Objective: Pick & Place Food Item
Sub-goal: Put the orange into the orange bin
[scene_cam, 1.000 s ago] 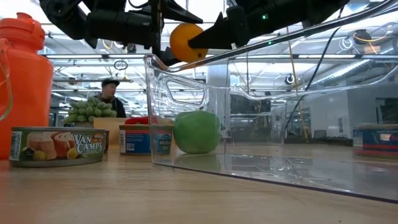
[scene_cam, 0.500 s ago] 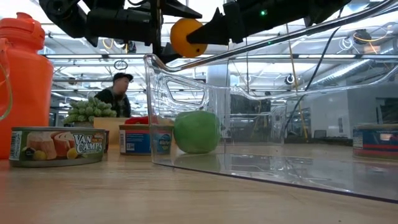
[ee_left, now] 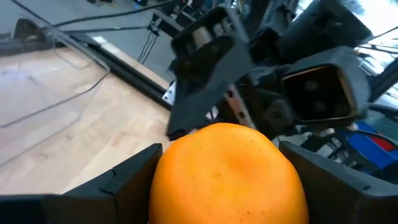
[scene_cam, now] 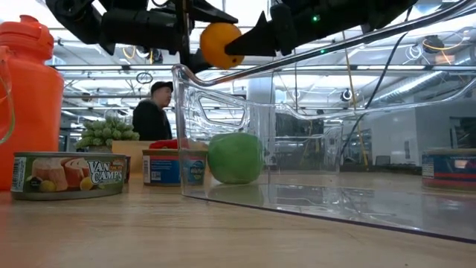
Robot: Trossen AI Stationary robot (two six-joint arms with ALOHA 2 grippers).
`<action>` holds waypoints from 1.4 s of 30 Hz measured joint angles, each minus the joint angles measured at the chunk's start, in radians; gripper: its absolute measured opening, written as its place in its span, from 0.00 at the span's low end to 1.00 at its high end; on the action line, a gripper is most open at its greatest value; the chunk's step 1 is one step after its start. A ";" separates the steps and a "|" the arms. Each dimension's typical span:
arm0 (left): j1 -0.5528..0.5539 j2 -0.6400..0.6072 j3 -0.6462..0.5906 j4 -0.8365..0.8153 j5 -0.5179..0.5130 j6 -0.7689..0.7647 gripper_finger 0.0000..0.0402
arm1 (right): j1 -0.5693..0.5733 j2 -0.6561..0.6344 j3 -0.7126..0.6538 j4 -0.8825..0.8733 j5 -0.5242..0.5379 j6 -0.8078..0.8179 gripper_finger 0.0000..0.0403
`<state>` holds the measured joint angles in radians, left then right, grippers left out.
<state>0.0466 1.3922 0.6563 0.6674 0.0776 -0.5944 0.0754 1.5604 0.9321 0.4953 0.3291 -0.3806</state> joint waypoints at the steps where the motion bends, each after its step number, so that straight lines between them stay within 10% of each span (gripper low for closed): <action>1: 0.005 -0.015 0.000 -0.005 0.002 0.009 0.77 | 0.003 0.000 0.000 0.000 0.001 0.002 0.88; 11: 0.063 -0.221 0.000 -0.205 -0.092 0.209 0.77 | 0.005 -0.007 0.000 -0.071 -0.004 0.001 0.88; 22: 0.092 -0.361 -0.013 -0.705 -0.703 0.273 0.77 | -0.013 -0.049 0.000 -0.141 -0.012 0.055 0.87; 42: 0.200 -0.069 -0.013 -0.827 -0.789 0.083 0.77 | -0.038 -0.041 0.000 -0.174 -0.023 0.111 0.86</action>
<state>0.2465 1.3233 0.6434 -0.1595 -0.7114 -0.5110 0.0376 1.5192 0.9318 0.3218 0.3063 -0.2693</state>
